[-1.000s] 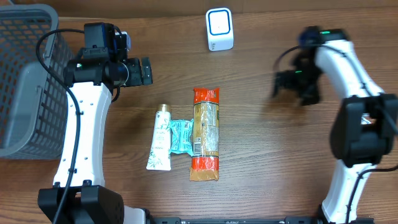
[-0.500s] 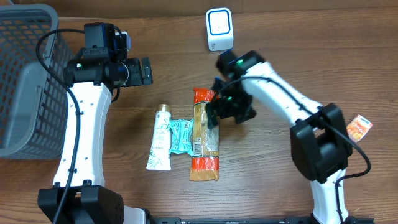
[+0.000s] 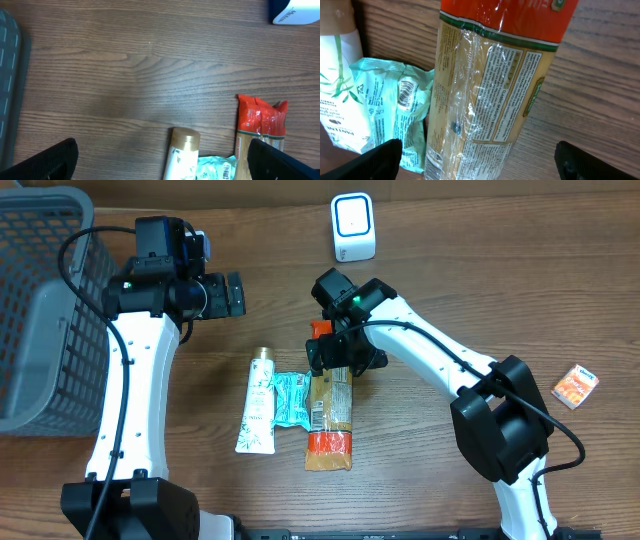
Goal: Scan the item barcode
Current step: 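Lower the right gripper and close it on the spaghetti pack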
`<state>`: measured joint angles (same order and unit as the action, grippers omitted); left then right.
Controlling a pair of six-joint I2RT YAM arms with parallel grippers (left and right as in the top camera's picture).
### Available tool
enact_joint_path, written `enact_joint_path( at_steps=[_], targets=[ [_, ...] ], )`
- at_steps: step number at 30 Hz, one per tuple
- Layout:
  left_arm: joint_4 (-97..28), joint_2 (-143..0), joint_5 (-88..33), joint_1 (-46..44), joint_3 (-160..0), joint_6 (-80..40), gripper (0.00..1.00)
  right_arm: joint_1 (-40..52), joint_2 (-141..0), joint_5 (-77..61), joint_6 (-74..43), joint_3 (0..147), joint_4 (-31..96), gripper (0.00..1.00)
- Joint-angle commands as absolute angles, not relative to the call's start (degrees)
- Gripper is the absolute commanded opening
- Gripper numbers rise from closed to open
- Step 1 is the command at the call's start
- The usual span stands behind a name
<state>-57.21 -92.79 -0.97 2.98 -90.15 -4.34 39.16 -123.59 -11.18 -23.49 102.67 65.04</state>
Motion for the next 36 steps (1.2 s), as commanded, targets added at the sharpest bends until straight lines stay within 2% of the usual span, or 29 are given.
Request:
enact_joint_path(
  at_steps=[1,17,27,29,36],
  targets=[
    [-57.0,-92.5,-0.6,2.2,-90.8,-5.1,1.00,39.5,-123.4,-9.9,-28.0,101.8,64.5,1.00],
    [-57.0,-92.5,-0.6,2.2,-90.8,-5.1,1.00,39.7,-123.4,-9.9,-30.7,88.3,45.8,1.00],
    [-57.0,-92.5,-0.6,2.2,-90.8,-5.1,1.00,41.7,-123.4,-9.6,-31.6,85.5,42.1,1.00],
    [-57.0,-92.5,-0.6,2.2,-90.8,-5.1,1.00,42.2,-123.4,-9.0,-32.5,85.5,42.1,0.95],
    [-57.0,-92.5,-0.6,2.2,-90.8,-5.1,1.00,45.7,-123.4,2.0,-37.6,85.5,43.4,0.91]
  ],
)
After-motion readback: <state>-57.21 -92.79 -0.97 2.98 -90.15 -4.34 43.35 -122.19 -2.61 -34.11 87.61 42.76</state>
